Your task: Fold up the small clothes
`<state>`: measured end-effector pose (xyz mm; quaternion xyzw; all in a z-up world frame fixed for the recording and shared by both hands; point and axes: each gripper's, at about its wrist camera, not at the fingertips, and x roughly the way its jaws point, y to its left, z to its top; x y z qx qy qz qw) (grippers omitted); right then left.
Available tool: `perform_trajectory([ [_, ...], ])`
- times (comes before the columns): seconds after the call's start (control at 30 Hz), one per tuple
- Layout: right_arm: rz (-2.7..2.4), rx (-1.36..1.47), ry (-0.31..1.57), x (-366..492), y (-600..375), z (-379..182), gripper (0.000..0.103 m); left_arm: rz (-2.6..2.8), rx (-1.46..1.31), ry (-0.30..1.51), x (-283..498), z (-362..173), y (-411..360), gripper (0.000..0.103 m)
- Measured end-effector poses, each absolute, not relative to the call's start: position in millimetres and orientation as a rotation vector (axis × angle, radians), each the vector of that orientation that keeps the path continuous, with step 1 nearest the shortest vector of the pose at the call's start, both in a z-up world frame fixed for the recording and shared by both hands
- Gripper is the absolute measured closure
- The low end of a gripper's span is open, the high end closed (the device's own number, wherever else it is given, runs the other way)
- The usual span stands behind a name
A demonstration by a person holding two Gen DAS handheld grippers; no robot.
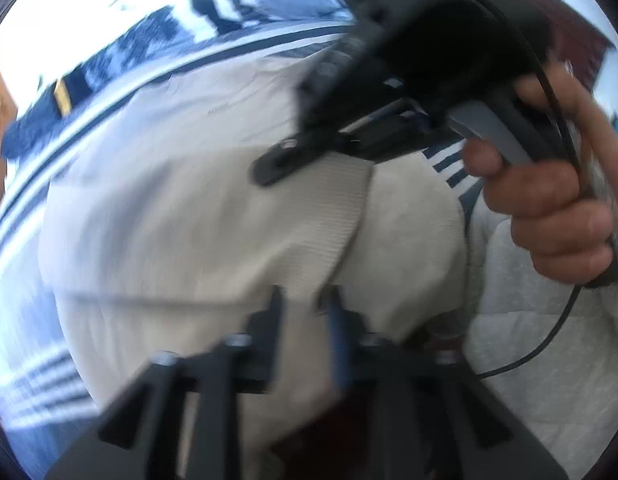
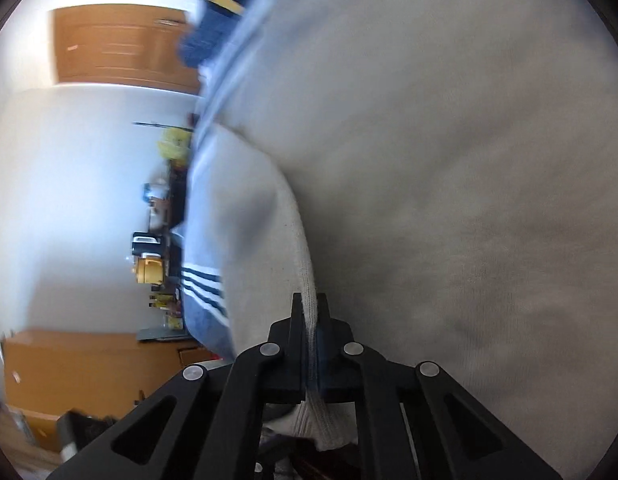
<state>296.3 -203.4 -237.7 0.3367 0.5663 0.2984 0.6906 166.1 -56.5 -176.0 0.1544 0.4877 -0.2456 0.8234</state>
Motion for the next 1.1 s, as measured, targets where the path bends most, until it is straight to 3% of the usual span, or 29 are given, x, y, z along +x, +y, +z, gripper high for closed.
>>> perform_trajectory([
  [0.03,0.657,0.737,1.255,291.5,-203.7,-232.9,0.099,-0.501,0.290,1.057,164.4,-179.4,-51.8,0.055],
  [0.1,0.586,0.688,1.290,281.3,-204.3,-245.8,0.098,-0.459,0.224,1.087,170.6,-183.7,-43.3,0.055],
  [0.2,0.487,0.708,1.406,274.5,-211.5,-288.5,0.085,-0.393,0.100,1.120,179.1,-181.9,-22.7,0.055],
  [0.27,0.501,0.784,1.390,271.5,-226.6,-288.7,0.083,-0.371,0.004,1.144,185.2,-180.8,-9.4,0.050],
  [0.3,0.506,0.778,1.338,267.4,-232.3,-277.1,0.075,-0.367,-0.057,1.162,190.2,-182.8,-3.0,0.046],
  [0.33,0.500,0.760,1.307,266.8,-234.4,-272.1,0.051,-0.361,-0.091,1.177,186.9,-185.5,-0.1,0.045],
  [0.37,0.491,0.734,1.276,263.9,-237.2,-267.2,0.038,-0.361,-0.120,1.199,185.8,-189.8,0.2,0.045],
  [0.4,0.498,0.713,1.278,262.2,-235.0,-267.4,0.039,-0.365,-0.140,1.219,186.6,-193.6,-2.4,0.045],
  [0.43,0.508,0.710,1.300,260.4,-233.2,-272.1,0.045,-0.364,-0.155,1.230,185.3,-195.7,-4.3,0.045],
  [0.47,0.515,0.715,1.330,257.9,-229.0,-280.9,0.074,-0.360,-0.171,1.244,185.9,-199.5,-8.6,0.045],
  [0.5,0.513,0.702,1.361,256.2,-226.9,-286.4,0.093,-0.361,-0.171,1.248,185.5,-199.8,-12.6,0.045],
  [0.53,0.504,0.690,1.373,255.7,-228.9,-284.9,0.098,-0.365,-0.168,1.240,183.6,-197.9,-13.3,0.045],
  [0.7,0.521,0.569,1.298,236.2,-227.6,-254.6,0.099,-0.392,-0.117,1.204,174.8,-186.8,-33.4,0.044],
  [0.8,0.447,0.540,1.377,237.4,-220.6,-286.5,0.095,-0.374,-0.090,1.201,181.1,-174.9,-48.5,0.044],
  [0.87,0.459,0.602,1.356,238.1,-229.2,-283.8,0.094,-0.380,-0.095,1.170,180.6,-159.7,-52.6,0.037],
  [0.9,0.474,0.621,1.275,239.6,-237.2,-264.8,0.094,-0.380,-0.112,1.151,184.6,-149.7,-57.3,0.027],
  [0.93,0.477,0.632,1.211,241.3,-251.8,-250.5,0.084,-0.374,-0.115,1.122,188.7,-140.0,-62.0,0.019],
  [0.97,0.472,0.651,1.145,241.5,-262.7,-235.7,0.053,-0.363,-0.109,1.095,194.0,-130.2,-68.1,0.016],
  [1.03,0.427,0.719,1.004,242.0,-305.2,-207.9,0.014,-0.332,-0.090,1.043,208.4,-110.3,-83.7,0.011],
  [1.1,0.398,0.803,0.884,254.5,-342.1,-181.8,0.012,-0.298,-0.072,1.002,228.4,-96.0,-103.9,0.011],
])
